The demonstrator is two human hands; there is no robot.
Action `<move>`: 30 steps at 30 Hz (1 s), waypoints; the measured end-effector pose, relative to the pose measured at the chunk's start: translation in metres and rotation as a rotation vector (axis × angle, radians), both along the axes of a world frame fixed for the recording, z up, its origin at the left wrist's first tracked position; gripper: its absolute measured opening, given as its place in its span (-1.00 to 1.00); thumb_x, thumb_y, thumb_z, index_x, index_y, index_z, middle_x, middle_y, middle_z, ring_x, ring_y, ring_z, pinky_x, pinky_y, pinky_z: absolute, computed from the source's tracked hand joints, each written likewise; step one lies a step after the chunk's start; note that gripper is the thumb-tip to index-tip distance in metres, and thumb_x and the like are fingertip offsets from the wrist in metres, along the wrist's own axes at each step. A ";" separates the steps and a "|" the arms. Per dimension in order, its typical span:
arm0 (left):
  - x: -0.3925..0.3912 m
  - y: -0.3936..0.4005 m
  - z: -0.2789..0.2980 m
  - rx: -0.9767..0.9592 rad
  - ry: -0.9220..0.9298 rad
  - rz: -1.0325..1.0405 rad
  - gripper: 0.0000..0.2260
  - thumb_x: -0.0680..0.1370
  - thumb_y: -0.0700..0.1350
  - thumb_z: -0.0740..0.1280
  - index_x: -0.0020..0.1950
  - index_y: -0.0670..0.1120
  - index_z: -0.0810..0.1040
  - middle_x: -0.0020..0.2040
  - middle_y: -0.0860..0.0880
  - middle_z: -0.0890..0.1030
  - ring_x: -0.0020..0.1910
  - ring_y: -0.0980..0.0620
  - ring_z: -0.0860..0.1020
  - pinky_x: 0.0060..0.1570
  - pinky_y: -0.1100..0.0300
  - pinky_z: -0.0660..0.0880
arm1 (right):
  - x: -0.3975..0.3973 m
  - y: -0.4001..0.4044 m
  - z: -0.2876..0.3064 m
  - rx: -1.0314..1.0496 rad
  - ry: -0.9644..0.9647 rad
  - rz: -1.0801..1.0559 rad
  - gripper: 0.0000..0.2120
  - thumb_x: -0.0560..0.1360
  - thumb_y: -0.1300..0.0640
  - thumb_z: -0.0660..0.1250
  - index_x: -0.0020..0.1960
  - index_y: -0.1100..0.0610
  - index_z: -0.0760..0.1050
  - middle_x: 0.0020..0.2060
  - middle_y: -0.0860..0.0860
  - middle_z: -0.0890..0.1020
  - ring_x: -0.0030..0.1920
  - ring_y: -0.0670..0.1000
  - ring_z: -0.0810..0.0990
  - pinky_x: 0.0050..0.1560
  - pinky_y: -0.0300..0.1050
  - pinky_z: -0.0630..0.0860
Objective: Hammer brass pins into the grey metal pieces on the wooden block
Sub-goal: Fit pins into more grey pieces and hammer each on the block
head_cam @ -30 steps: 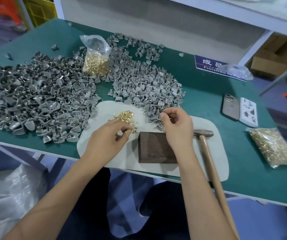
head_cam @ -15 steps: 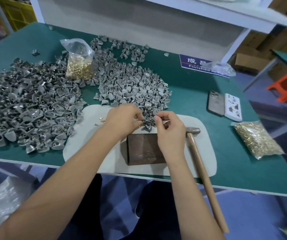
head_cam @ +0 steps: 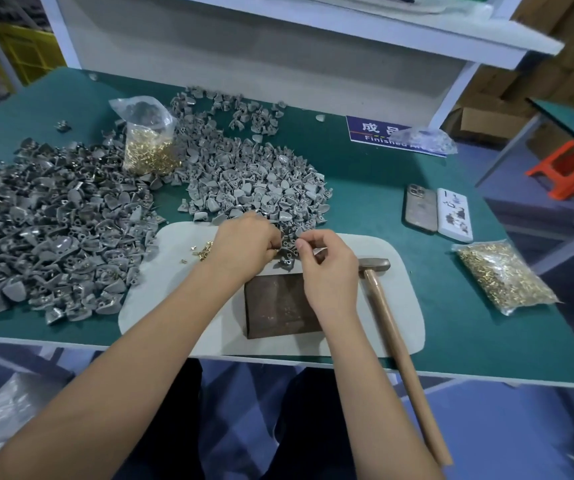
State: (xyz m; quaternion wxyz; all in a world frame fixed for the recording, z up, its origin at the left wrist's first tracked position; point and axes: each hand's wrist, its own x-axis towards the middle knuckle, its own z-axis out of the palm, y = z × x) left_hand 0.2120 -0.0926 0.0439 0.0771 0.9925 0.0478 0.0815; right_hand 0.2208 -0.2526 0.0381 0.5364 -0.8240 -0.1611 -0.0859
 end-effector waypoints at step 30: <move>-0.088 -0.042 0.008 -0.315 -0.186 -0.211 -0.87 0.48 0.04 0.43 -0.10 0.07 0.51 -0.14 0.15 0.50 -0.08 0.14 0.47 -0.18 0.15 0.43 | -0.003 -0.002 0.001 0.006 -0.001 0.010 -0.90 0.55 0.23 0.40 -0.03 0.04 0.62 -0.18 -0.16 0.67 -0.14 -0.16 0.60 -0.08 -0.27 0.50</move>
